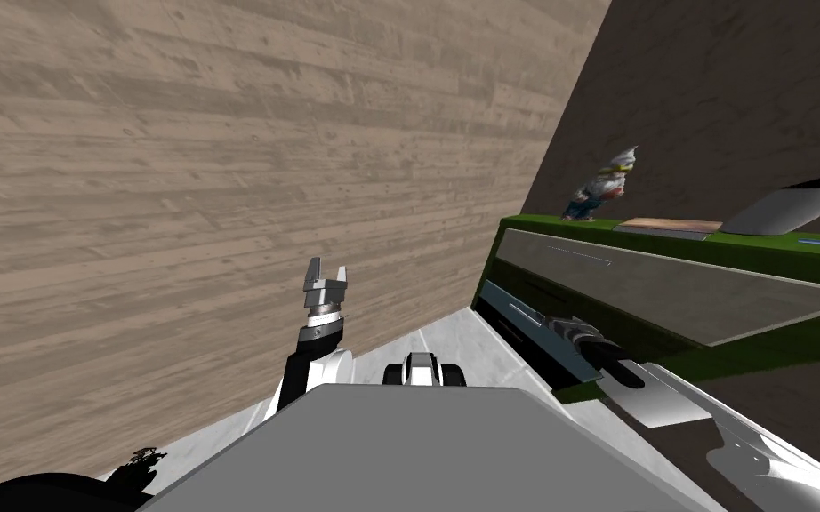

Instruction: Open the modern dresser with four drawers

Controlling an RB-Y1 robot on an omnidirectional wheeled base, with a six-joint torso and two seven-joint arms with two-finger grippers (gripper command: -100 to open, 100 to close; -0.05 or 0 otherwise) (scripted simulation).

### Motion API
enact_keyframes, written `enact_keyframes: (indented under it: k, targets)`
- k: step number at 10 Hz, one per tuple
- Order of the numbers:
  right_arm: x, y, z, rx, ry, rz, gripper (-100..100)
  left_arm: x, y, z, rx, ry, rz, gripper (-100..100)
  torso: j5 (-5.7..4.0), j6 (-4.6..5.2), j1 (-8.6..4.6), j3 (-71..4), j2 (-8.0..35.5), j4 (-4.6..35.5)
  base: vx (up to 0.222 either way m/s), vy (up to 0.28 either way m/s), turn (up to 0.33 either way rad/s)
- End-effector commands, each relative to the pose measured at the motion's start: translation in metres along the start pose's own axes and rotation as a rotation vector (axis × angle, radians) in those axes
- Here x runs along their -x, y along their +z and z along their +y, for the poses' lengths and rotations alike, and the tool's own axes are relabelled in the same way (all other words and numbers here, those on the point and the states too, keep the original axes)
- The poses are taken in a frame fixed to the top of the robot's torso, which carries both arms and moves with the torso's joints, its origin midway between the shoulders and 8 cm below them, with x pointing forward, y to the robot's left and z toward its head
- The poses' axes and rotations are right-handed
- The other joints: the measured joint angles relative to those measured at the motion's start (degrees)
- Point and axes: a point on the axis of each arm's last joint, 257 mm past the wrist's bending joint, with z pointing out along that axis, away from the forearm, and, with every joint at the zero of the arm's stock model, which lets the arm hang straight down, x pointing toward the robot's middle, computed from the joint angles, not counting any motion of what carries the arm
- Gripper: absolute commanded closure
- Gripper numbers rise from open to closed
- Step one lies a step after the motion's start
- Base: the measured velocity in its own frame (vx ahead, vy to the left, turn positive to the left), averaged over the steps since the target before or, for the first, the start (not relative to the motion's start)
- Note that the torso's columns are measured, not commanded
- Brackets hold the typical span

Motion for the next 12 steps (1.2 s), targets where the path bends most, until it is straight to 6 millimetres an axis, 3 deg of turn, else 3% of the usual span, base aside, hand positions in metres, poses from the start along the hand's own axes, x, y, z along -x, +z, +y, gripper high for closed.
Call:
enact_keyframes:
  k: [1, 2, 3, 4, 5, 6, 7, 9, 10, 12]
  targets:
    - [-0.014, 0.002, -0.042, -0.083, -0.085, 0.053, -100, 0.000, 0.000, 0.000, 0.000, 0.000, 0.000, 0, 0.00, -0.06, 0.01, 0.0, 0.0, 0.0, 0.036, 0.028, 0.104]
    - [-0.015, 0.003, -0.073, -0.144, -0.156, 0.082, -100, 0.000, 0.000, 0.000, 0.000, 0.000, 0.000, 0, -0.01, 0.01, -0.03, 0.0, 0.0, 0.0, 0.045, 0.038, 0.162]
    - [-0.020, 0.002, -0.078, -0.153, -0.156, 0.093, -100, 0.000, 0.000, 0.000, 0.000, 0.000, 0.000, 0, 0.00, -0.07, 0.01, 0.0, 0.0, 0.0, 0.036, 0.031, 0.094]
    - [-0.023, 0.000, -0.113, -0.220, -0.224, 0.132, -100, 0.000, 0.000, 0.000, 0.000, 0.000, 0.000, 0, 0.00, -0.01, 0.01, 0.0, 0.0, 0.0, 0.039, 0.036, 0.190]
    - [-0.024, -0.001, -0.114, -0.222, -0.224, 0.134, -100, 0.000, 0.000, 0.000, 0.000, 0.000, 0.000, 0, 0.01, -0.05, 0.03, 0.0, 0.0, 0.0, 0.033, 0.031, 0.101]
    - [-0.022, -0.004, -0.146, -0.284, -0.288, 0.166, -100, 0.000, 0.000, 0.000, 0.000, 0.000, 0.000, 0, 0.00, -0.01, 0.00, 0.0, 0.0, 0.0, 0.037, 0.034, 0.171]
    - [-0.025, -0.005, -0.149, -0.290, -0.288, 0.174, -100, 0.000, 0.000, 0.000, 0.000, 0.000, 0.000, 0, 0.01, -0.05, 0.01, 0.0, 0.0, 0.0, 0.036, 0.025, 0.090]
    - [-0.017, -0.017, -0.211, -0.413, -0.405, 0.236, -100, 0.000, 0.000, 0.000, 0.000, 0.000, 0.000, 0, 0.01, -0.07, 0.02, 0.0, 0.0, 0.0, 0.054, 0.044, 0.225]
    - [-0.023, -0.021, -0.217, -0.424, -0.405, 0.253, -100, 0.000, 0.000, 0.000, 0.000, 0.000, 0.000, 0, 0.03, -0.06, 0.09, -0.1, -0.1, 0.0, 0.052, 0.030, 0.096]
    - [-0.009, -0.038, -0.272, -0.538, -0.505, 0.311, -100, 0.000, 0.000, 0.000, 0.000, 0.000, 0.000, 0, -0.02, -0.07, -0.03, 0.0, 0.0, 0.0, 0.052, 0.036, 0.217]
